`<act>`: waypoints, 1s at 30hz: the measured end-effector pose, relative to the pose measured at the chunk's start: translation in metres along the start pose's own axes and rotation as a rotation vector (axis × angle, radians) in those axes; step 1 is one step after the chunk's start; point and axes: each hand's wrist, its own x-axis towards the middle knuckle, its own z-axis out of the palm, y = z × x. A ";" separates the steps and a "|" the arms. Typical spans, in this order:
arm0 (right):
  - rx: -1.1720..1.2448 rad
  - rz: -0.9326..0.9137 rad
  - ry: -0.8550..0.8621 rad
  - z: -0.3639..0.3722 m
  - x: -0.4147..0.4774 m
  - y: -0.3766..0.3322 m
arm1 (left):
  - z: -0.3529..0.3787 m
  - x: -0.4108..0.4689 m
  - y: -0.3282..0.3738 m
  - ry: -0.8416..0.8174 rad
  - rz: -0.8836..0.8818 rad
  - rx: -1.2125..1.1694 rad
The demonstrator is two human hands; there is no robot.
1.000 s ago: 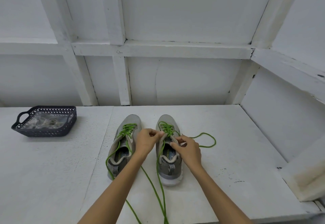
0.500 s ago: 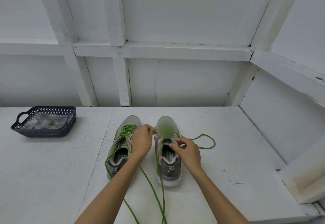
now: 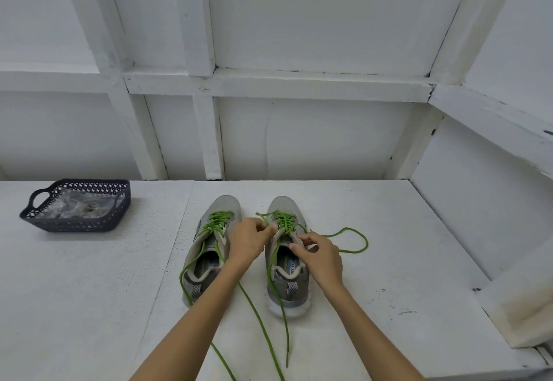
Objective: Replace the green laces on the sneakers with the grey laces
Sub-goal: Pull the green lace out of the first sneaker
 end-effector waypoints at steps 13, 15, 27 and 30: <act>0.008 0.003 -0.016 -0.001 -0.001 -0.001 | -0.010 0.005 0.003 0.048 -0.058 -0.237; 0.016 0.006 -0.020 -0.002 -0.001 -0.001 | -0.010 0.003 0.005 0.207 -0.069 -0.325; 0.017 -0.001 -0.012 -0.001 -0.001 0.000 | -0.008 0.001 0.005 0.253 -0.038 -0.293; 0.006 -0.004 -0.001 0.000 -0.001 0.001 | -0.006 0.002 0.001 -0.035 -0.053 -0.193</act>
